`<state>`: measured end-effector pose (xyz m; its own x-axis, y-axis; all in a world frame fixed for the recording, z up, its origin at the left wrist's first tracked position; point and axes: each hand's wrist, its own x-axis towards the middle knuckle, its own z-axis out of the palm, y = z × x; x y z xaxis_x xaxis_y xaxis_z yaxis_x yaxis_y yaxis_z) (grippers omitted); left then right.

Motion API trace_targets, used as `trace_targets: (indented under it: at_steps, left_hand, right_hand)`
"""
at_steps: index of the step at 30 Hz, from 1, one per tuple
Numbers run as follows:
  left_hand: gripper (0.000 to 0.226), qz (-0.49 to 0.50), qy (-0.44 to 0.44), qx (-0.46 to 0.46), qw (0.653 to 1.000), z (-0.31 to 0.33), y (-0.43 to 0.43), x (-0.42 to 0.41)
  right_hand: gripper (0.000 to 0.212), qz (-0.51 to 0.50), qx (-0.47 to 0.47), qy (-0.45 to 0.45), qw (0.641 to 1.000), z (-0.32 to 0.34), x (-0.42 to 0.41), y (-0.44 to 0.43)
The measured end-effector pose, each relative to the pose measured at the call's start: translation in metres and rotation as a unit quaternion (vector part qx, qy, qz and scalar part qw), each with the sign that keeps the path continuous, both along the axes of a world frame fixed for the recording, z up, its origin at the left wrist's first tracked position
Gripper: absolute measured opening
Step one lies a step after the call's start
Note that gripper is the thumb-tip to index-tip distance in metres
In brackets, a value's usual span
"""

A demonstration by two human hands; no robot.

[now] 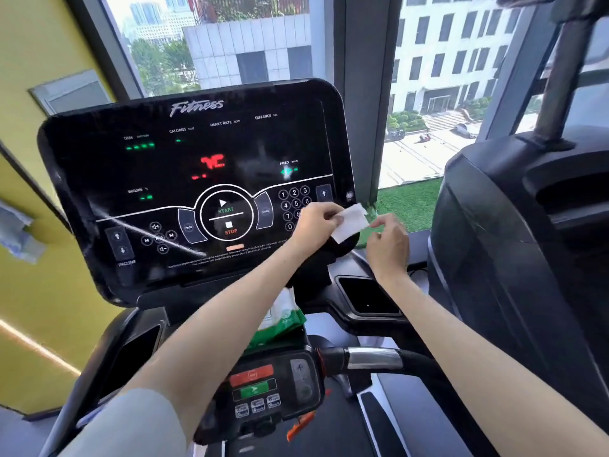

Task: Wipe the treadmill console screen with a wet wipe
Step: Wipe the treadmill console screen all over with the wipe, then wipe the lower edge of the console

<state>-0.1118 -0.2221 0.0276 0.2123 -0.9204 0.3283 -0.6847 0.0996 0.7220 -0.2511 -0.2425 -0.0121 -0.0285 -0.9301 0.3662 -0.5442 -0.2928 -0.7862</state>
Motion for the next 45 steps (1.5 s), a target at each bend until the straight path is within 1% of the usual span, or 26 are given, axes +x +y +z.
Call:
trace_targets:
  at_steps: [3,5,8,10,13,15,17,18,20,22,23,25,29,33,37,39,42,44,45]
  left_hand:
    - [0.016,0.01,0.072,0.026,0.997,0.011,0.018,0.03]
    - [0.016,0.005,0.113,0.052,0.992,0.014,0.037,0.049]
    - [0.015,-0.018,0.12,0.084,0.989,0.014,0.068,0.07]
    - [0.015,-0.028,0.13,0.09,0.987,0.014,0.087,0.077]
    - [0.018,-0.028,0.18,0.091,0.979,0.015,0.108,0.084]
    - [0.022,-0.027,0.242,0.089,0.966,0.015,0.121,0.083]
    - [0.031,-0.03,0.314,0.103,0.943,0.012,0.135,0.075]
    - [0.035,-0.031,0.33,0.118,0.936,0.01,0.141,0.069]
    - [0.036,-0.033,0.33,0.139,0.933,0.003,0.149,0.056]
    - [0.033,-0.034,0.327,0.135,0.935,0.0,0.151,0.039]
    - [0.03,-0.034,0.326,0.129,0.936,-0.001,0.152,0.03]
    - [0.021,-0.044,0.319,0.124,0.938,-0.001,0.15,0.005]
    - [0.017,-0.1,0.31,0.163,0.932,-0.011,0.14,-0.057]
    - [0.018,-0.183,0.315,0.235,0.901,-0.036,0.138,-0.16]
    - [0.02,-0.293,0.27,0.287,0.871,-0.053,0.156,-0.272]
    - [0.023,-0.348,0.235,0.313,0.852,-0.057,0.169,-0.323]
    - [0.022,-0.424,0.194,0.353,0.811,-0.067,0.192,-0.389]
    - [0.023,-0.466,0.185,0.388,0.773,-0.077,0.212,-0.427]
    - [0.024,-0.485,0.186,0.412,0.748,-0.083,0.224,-0.445]
  right_hand:
    - [0.027,0.079,0.055,0.0,0.995,0.013,0.014,0.008]
    - [0.031,0.122,0.107,-0.039,0.986,0.021,0.03,0.024]
    - [0.036,0.167,0.172,-0.106,0.965,0.021,0.051,0.046]
    - [0.029,0.178,0.192,-0.121,0.958,0.022,0.06,0.058]
    - [0.009,0.181,0.207,-0.149,0.95,0.029,0.069,0.074]
    - [0.007,0.164,0.208,-0.173,0.949,0.032,0.07,0.086]
    - [0.008,0.137,0.221,-0.211,0.942,0.032,0.064,0.097]
    - [0.007,0.123,0.228,-0.235,0.937,0.032,0.059,0.104]
    - [0.01,0.099,0.238,-0.274,0.927,0.029,0.044,0.112]
    - [0.008,0.082,0.244,-0.299,0.919,0.025,0.027,0.118]
    - [0.006,0.074,0.244,-0.303,0.918,0.023,0.016,0.122]
    - [0.009,0.055,0.245,-0.31,0.917,0.016,-0.01,0.128]
    - [0.008,0.024,0.264,-0.351,0.898,0.004,-0.083,0.156]
    - [0.016,-0.049,0.26,-0.377,0.888,-0.012,-0.187,0.2]
    - [0.021,-0.157,0.236,-0.382,0.88,-0.023,-0.285,0.251]
    - [0.017,-0.226,0.217,-0.386,0.868,-0.027,-0.326,0.28]
    - [0.009,-0.328,0.187,-0.409,0.831,-0.036,-0.373,0.326]
    - [0.012,-0.386,0.173,-0.424,0.801,-0.046,-0.397,0.361]
    - [0.012,-0.418,0.167,-0.431,0.782,-0.052,-0.405,0.382]
